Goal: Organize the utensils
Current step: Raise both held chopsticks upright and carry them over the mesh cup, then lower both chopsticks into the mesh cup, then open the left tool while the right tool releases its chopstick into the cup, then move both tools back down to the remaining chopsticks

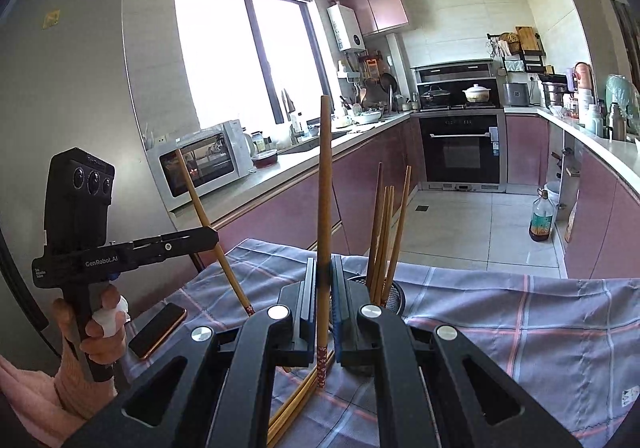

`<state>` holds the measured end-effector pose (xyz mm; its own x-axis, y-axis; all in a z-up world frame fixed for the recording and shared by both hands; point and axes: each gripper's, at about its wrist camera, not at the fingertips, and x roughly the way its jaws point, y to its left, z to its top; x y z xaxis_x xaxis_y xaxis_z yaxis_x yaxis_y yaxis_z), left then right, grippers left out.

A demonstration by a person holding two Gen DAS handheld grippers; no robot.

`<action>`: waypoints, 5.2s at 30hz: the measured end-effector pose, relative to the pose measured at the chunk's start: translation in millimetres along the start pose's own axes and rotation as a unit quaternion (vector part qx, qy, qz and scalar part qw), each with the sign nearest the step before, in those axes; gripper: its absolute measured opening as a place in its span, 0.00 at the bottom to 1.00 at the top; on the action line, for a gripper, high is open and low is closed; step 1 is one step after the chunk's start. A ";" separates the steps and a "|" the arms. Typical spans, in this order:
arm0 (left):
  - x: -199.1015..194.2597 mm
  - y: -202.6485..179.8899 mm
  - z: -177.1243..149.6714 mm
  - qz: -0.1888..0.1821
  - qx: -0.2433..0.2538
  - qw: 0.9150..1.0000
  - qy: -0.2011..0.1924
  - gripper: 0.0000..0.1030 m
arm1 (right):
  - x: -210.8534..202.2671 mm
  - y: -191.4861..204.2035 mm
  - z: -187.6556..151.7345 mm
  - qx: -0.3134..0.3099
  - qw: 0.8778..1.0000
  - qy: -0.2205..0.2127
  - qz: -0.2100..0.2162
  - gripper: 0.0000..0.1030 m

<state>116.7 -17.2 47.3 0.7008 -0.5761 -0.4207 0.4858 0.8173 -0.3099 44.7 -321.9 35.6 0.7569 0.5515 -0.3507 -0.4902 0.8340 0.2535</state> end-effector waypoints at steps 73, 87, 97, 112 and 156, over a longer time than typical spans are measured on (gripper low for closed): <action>130.7 11.6 23.5 0.055 0.036 0.990 0.121 0.08 | 102.8 -33.5 7.2 0.001 0.991 0.109 -0.079 0.07; 122.1 34.8 13.2 0.077 -0.003 0.993 0.089 0.27 | 90.9 -42.3 9.8 0.024 0.993 0.076 -0.081 0.17; 82.8 36.7 -17.9 0.118 0.014 0.990 0.070 0.34 | 51.1 -14.3 -7.2 -0.005 0.997 0.064 -0.032 0.25; 48.3 48.6 -111.3 0.126 -0.001 0.984 0.129 0.37 | 85.8 14.1 -110.2 0.022 0.977 0.211 0.022 0.25; 96.6 22.1 -165.8 0.084 0.033 0.970 0.227 0.31 | 110.1 32.6 -135.3 0.006 0.966 0.259 -0.005 0.25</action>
<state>108.5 -56.9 -141.6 0.4780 -0.3688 -0.7972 0.4284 0.8902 -0.1550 53.6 -231.2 -116.7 0.4418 0.4828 -0.7561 -0.4768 0.8403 0.2580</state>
